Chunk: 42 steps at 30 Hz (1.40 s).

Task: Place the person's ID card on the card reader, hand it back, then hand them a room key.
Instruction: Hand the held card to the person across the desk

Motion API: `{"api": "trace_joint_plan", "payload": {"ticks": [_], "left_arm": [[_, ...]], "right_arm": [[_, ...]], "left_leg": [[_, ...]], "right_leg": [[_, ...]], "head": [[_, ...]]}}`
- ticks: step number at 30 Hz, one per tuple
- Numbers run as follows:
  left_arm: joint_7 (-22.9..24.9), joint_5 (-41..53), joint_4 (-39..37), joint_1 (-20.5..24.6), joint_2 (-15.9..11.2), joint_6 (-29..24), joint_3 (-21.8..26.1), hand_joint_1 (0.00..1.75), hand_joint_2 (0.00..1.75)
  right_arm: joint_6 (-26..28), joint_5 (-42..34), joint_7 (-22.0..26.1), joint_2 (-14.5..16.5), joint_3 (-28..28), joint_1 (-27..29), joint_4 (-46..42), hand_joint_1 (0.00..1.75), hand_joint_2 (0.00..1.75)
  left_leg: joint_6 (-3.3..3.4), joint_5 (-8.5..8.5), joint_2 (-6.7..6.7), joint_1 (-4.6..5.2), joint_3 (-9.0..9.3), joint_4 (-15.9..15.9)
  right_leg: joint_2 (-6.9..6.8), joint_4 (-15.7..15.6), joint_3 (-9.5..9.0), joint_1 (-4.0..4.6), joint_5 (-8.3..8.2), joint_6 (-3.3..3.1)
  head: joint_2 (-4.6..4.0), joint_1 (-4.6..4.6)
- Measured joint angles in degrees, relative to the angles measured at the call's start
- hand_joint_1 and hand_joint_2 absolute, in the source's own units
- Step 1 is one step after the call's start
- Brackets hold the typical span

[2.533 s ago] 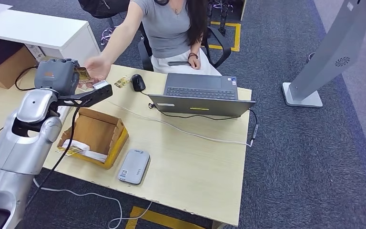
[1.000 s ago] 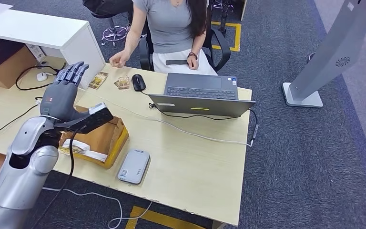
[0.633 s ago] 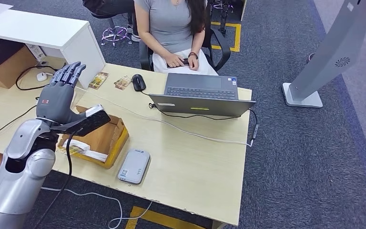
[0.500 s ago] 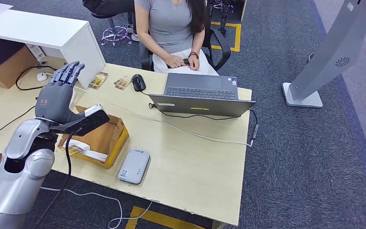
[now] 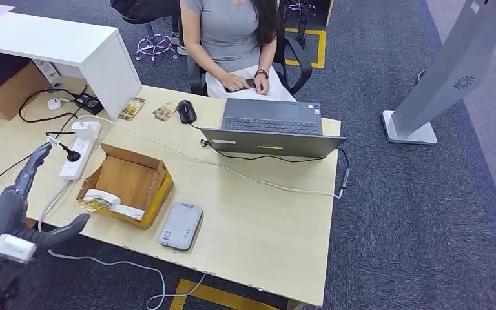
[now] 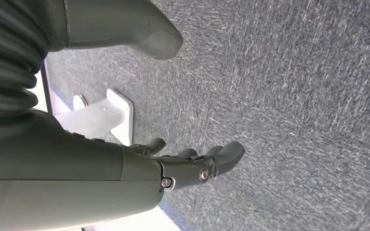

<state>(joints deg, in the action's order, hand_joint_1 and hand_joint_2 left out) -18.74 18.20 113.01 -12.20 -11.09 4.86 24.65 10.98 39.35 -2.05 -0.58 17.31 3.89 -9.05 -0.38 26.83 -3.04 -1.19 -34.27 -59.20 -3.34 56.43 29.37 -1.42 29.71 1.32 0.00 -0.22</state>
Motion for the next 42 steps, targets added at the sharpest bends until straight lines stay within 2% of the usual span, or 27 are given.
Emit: {"api": "trace_joint_plan", "payload": {"ticks": [2,4,6,10,14,17,19,22,25,28,31,35,40,42], "left_arm": [[-1.15,-3.09,1.03,-0.87,7.43,8.48,10.25,0.00,1.75],[-4.29,-3.19,0.90,-0.01,14.68,17.53,23.37,0.00,1.75],[-6.36,-2.00,0.65,1.24,19.46,22.44,34.16,0.00,1.75],[-5.56,-0.99,0.59,3.92,25.12,25.11,45.89,0.00,1.75],[-3.53,-4.05,-0.60,6.97,27.96,27.59,53.05,0.00,1.75],[-0.96,-8.63,-4.21,9.26,29.12,28.03,57.07,0.00,1.75],[2.58,-13.14,-7.61,10.48,29.72,26.39,59.28,0.00,1.75],[11.70,-23.40,-14.56,11.70,30.49,19.05,61.41,0.00,1.75],[18.28,-29.05,-23.77,12.13,31.21,7.78,62.52,0.00,1.75],[18.24,-27.49,-34.04,12.17,31.75,-0.81,63.10,0.00,1.75],[15.78,-24.29,-43.16,12.27,32.01,-5.43,63.46,0.00,1.75],[14.22,-20.66,-53.48,12.64,32.31,-9.10,63.52,0.00,0.00],[15.78,-18.69,-62.51,12.69,32.44,-9.99,62.41,0.00,0.00],[16.47,-18.01,-64.77,12.71,32.42,-10.40,61.35,0.00,0.87]], "right_arm": [[0.80,-0.22,0.20,0.26,0.39,0.11,0.10,0.00,1.75],[1.61,-0.19,0.36,0.57,0.69,0.18,0.21,0.00,1.75],[1.96,-0.15,0.46,0.80,1.01,0.23,0.26,0.00,1.75],[2.05,-0.14,0.97,1.04,1.27,0.07,0.28,0.00,1.75],[2.04,-0.47,1.29,1.19,1.48,-0.16,0.31,0.00,1.75],[2.03,-1.03,1.57,1.36,1.59,-0.22,0.33,0.00,1.75],[2.00,-1.12,1.64,1.45,1.61,-0.26,0.36,0.00,1.75],[1.80,-0.94,1.51,1.54,1.62,-0.44,0.55,0.00,1.75],[1.45,-0.24,0.79,1.57,1.61,-0.74,0.69,0.00,1.75],[0.99,0.42,0.00,1.59,1.58,-1.05,0.74,0.00,1.75],[0.69,1.00,-0.56,1.59,1.52,-1.26,0.74,0.00,1.75],[0.71,1.27,-1.05,1.66,1.39,-1.43,0.74,0.00,1.75],[1.03,2.48,-1.19,1.78,0.99,-1.59,0.73,0.00,1.75],[1.15,3.06,-1.19,1.78,0.69,-1.69,0.72,0.00,1.75]], "left_leg": [[0.03,0.02,0.03,0.00,-0.01,0.00],[0.01,0.05,-0.02,-0.01,0.04,-0.01],[0.00,0.06,-0.03,-0.01,0.07,-0.03],[0.03,0.01,0.14,-0.01,0.05,-0.03],[0.02,0.00,0.19,-0.01,0.08,-0.03],[0.02,0.00,0.24,-0.01,0.08,-0.03],[0.02,0.00,0.24,-0.01,0.08,-0.03],[0.02,0.00,0.24,0.00,0.08,-0.03],[0.03,0.01,0.25,0.01,0.08,-0.03],[0.05,0.02,0.27,0.02,0.08,-0.04],[0.05,0.03,0.28,0.03,0.08,-0.06],[0.06,0.02,0.27,0.04,0.10,-0.07],[0.06,0.02,0.27,0.03,0.11,-0.09],[0.06,0.01,0.27,0.02,0.11,-0.09]], "right_leg": [[-0.06,-0.01,0.00,0.00,0.01,0.01],[-0.01,-0.02,0.10,0.00,0.00,0.01],[0.01,-0.02,0.16,-0.01,0.00,0.01],[-0.15,-0.01,0.07,0.00,-0.01,0.00],[-0.18,-0.01,0.02,0.01,-0.02,0.00],[-0.20,-0.01,0.00,0.00,-0.02,0.00],[-0.20,-0.01,0.00,0.00,-0.02,0.00],[-0.20,-0.01,-0.06,-0.01,-0.02,0.00],[-0.20,-0.02,-0.04,-0.02,-0.01,0.00],[-0.21,-0.03,-0.02,-0.03,-0.01,0.01],[-0.21,-0.05,-0.02,-0.05,-0.03,0.03],[-0.21,-0.05,-0.03,-0.06,-0.07,0.08],[-0.20,-0.05,-0.03,-0.05,-0.09,0.12],[-0.20,-0.05,-0.04,-0.05,-0.09,0.12]], "head": [[0.00,0.02],[0.00,0.02],[0.00,0.00],[0.00,0.02],[0.00,0.02],[0.00,0.01],[0.00,0.01],[0.00,0.01],[0.00,0.01],[0.00,0.06],[0.00,0.10],[0.00,0.09],[0.00,0.08],[0.00,0.09]]}}
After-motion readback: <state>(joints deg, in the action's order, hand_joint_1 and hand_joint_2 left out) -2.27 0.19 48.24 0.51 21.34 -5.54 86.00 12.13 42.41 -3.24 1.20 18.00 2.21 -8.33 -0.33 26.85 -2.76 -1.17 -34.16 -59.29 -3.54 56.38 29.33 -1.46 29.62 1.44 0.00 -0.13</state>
